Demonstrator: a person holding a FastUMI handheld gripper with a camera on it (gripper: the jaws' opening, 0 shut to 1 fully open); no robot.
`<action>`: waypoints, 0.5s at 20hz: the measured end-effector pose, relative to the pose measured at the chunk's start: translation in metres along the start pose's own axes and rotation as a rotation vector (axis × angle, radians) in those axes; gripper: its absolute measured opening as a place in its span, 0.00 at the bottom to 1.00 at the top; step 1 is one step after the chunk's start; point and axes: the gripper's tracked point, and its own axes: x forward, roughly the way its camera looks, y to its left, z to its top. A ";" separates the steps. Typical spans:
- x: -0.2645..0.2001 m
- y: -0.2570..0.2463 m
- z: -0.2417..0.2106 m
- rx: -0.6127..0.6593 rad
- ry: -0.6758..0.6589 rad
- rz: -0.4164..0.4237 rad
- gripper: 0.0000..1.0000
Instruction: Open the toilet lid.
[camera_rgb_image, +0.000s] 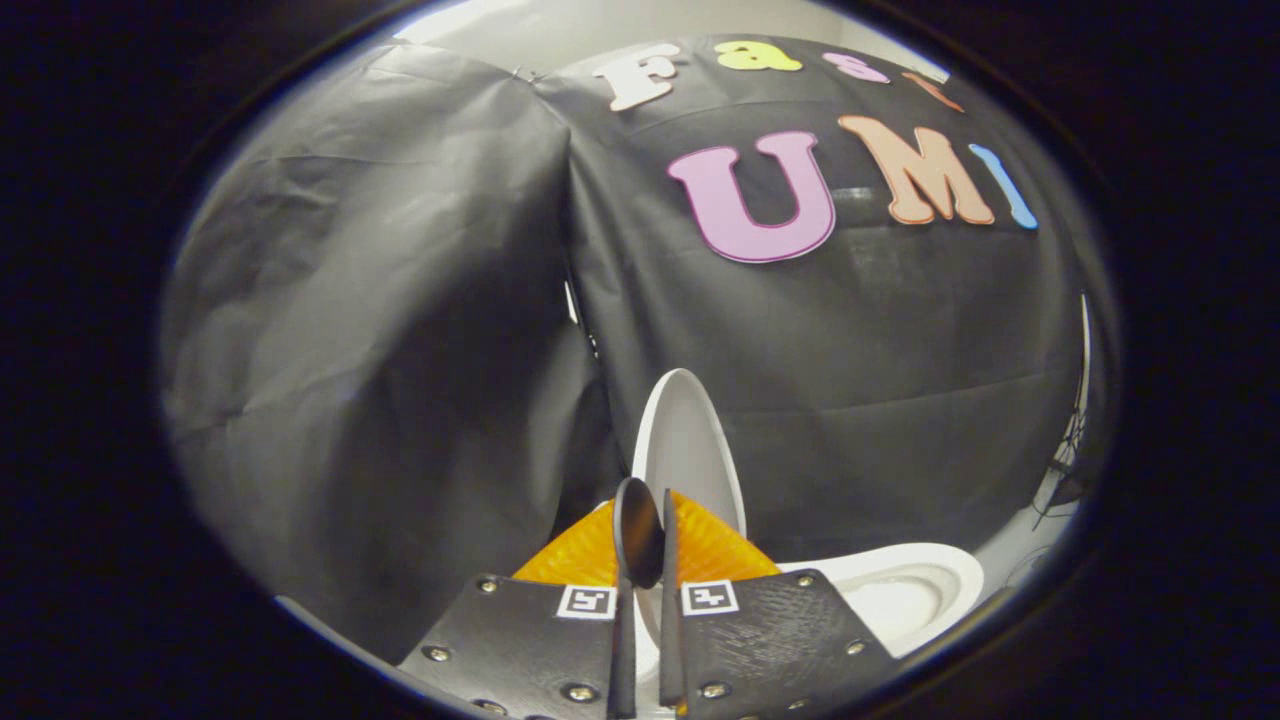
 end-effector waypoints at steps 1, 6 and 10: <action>0.000 0.005 -0.002 -0.003 0.005 0.008 0.10; 0.008 0.032 -0.012 -0.016 0.024 0.053 0.10; 0.009 0.039 -0.016 -0.033 0.032 0.043 0.10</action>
